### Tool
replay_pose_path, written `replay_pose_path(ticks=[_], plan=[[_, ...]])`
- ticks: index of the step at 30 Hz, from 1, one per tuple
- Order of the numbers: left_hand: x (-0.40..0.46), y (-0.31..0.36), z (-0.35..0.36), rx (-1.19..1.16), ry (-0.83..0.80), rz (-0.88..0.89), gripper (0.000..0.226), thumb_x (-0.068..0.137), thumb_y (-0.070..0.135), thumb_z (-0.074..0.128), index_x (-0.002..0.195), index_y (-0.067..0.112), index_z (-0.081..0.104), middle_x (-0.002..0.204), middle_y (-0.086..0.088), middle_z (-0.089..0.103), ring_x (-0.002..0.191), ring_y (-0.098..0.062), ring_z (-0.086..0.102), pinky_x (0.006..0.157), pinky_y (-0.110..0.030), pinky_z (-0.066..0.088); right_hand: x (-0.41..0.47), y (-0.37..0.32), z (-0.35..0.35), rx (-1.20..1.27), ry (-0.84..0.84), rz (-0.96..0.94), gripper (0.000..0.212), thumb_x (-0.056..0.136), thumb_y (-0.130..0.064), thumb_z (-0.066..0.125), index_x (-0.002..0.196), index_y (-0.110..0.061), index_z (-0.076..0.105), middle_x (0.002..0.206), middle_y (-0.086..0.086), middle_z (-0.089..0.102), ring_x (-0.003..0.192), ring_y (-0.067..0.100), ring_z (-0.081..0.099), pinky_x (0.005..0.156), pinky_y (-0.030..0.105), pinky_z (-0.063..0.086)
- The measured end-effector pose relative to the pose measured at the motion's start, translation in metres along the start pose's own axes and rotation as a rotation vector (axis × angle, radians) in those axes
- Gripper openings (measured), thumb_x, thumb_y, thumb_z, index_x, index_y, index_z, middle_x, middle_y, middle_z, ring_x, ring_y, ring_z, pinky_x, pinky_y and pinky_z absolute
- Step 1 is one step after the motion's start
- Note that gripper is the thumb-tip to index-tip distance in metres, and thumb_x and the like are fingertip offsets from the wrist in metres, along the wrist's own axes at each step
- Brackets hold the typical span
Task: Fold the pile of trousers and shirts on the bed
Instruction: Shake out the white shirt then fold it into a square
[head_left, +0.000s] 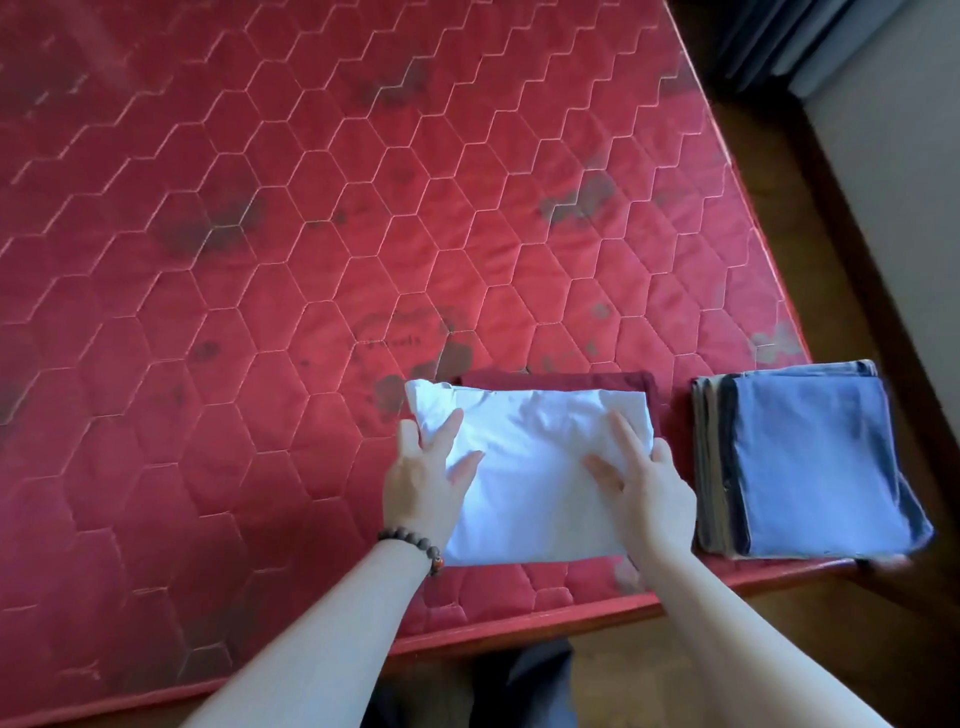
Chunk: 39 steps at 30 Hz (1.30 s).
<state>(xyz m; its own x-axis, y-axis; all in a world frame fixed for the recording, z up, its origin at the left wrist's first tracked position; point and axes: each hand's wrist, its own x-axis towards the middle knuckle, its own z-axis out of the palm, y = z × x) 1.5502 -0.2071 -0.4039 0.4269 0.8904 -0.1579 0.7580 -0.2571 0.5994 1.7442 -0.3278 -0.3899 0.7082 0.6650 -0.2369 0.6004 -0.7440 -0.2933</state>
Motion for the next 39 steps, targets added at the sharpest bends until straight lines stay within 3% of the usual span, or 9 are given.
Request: replay_pose_path(ticks=[6, 11, 14, 17, 22, 26, 30, 35, 39], plan=[[0.039, 0.021, 0.079, 0.051, 0.045, -0.019, 0.052, 0.068, 0.026, 0.087, 0.117, 0.019, 0.069, 0.086, -0.014, 0.047, 0.041, -0.031, 0.050, 0.043, -0.023, 0.035, 0.070, 0.060, 0.034, 0.030, -0.035, 0.000, 0.049, 0.092, -0.050, 0.049, 0.138, -0.049, 0.033, 0.085, -0.007, 0.034, 0.054, 0.013, 0.046, 0.046, 0.022, 0.028], [0.052, 0.009, 0.125, 0.067, 0.073, -0.156, 0.059, 0.078, 0.012, 0.077, 0.134, 0.016, 0.057, 0.116, -0.023, 0.049, 0.054, -0.036, 0.058, 0.054, -0.037, 0.052, 0.099, 0.102, 0.072, 0.142, -0.175, 0.010, 0.065, 0.093, -0.037, 0.056, 0.145, -0.051, 0.021, 0.099, -0.006, 0.032, 0.067, 0.015, 0.050, 0.052, 0.026, 0.032], [0.047, 0.005, 0.135, 0.099, 0.104, -0.086, 0.063, 0.084, 0.010, 0.069, 0.143, 0.014, 0.046, 0.136, -0.026, 0.039, 0.099, -0.041, 0.061, 0.086, -0.045, 0.053, 0.095, 0.104, 0.081, 0.048, -0.039, -0.030, 0.068, 0.088, -0.036, 0.064, 0.148, -0.037, 0.031, 0.128, 0.011, 0.043, 0.106, 0.032, 0.051, 0.082, 0.039, 0.041], [0.047, 0.000, 0.141, 0.149, 0.122, -0.170, 0.070, 0.087, 0.021, 0.069, 0.148, 0.018, 0.036, 0.150, -0.032, 0.023, 0.137, -0.044, 0.031, 0.109, -0.050, 0.034, 0.095, 0.094, 0.087, -0.056, 0.055, 0.002, 0.075, 0.086, -0.054, 0.059, 0.150, -0.033, 0.027, 0.152, 0.022, 0.027, 0.134, 0.039, 0.032, 0.102, 0.051, 0.031], [0.045, 0.000, 0.145, 0.027, 0.094, -0.243, 0.079, 0.087, 0.029, 0.069, 0.149, 0.032, 0.021, 0.119, -0.022, 0.044, 0.095, -0.039, 0.053, 0.084, -0.046, 0.050, 0.104, 0.093, 0.099, -0.028, -0.089, 0.081, 0.077, 0.084, -0.070, 0.044, 0.148, -0.050, 0.007, 0.151, 0.017, 0.023, 0.131, 0.034, 0.029, 0.103, 0.047, 0.030], [0.045, -0.005, 0.144, -0.041, 0.038, -0.354, 0.080, 0.087, 0.044, 0.063, 0.142, 0.051, 0.005, 0.093, -0.010, 0.040, 0.063, -0.030, 0.051, 0.067, -0.037, 0.050, 0.108, 0.099, 0.098, 0.155, -0.158, 0.114, 0.076, 0.077, -0.073, 0.048, 0.142, -0.061, 0.011, 0.119, 0.008, 0.036, 0.102, 0.032, 0.050, 0.074, 0.037, 0.046], [0.044, -0.014, 0.142, -0.082, -0.074, -0.361, 0.082, 0.084, 0.054, 0.061, 0.138, 0.061, 0.001, 0.084, -0.007, 0.045, 0.071, -0.025, 0.050, 0.073, -0.031, 0.042, 0.114, 0.107, 0.090, 0.196, -0.290, 0.107, 0.075, 0.072, -0.079, 0.047, 0.135, -0.070, 0.006, 0.095, 0.001, 0.037, 0.067, 0.018, 0.051, 0.059, 0.030, 0.039], [0.038, -0.019, 0.138, -0.242, -0.127, -0.395, 0.082, 0.079, 0.053, 0.070, 0.142, 0.061, 0.017, 0.123, -0.006, 0.060, 0.112, -0.026, 0.057, 0.084, -0.024, 0.040, 0.104, 0.118, 0.087, 0.338, -0.314, 0.132, 0.073, 0.074, -0.062, 0.068, 0.134, -0.065, 0.026, 0.096, -0.004, 0.056, 0.083, 0.018, 0.057, 0.073, 0.037, 0.046], [0.028, -0.014, 0.130, -0.199, -0.055, -0.258, 0.079, 0.077, 0.038, 0.078, 0.144, 0.041, 0.036, 0.110, -0.003, 0.062, 0.107, -0.023, 0.059, 0.086, -0.019, 0.038, 0.076, 0.116, 0.082, 0.426, -0.265, 0.201, 0.064, 0.074, -0.053, 0.072, 0.126, -0.063, 0.037, 0.092, -0.008, 0.062, 0.090, 0.019, 0.061, 0.078, 0.040, 0.050]])
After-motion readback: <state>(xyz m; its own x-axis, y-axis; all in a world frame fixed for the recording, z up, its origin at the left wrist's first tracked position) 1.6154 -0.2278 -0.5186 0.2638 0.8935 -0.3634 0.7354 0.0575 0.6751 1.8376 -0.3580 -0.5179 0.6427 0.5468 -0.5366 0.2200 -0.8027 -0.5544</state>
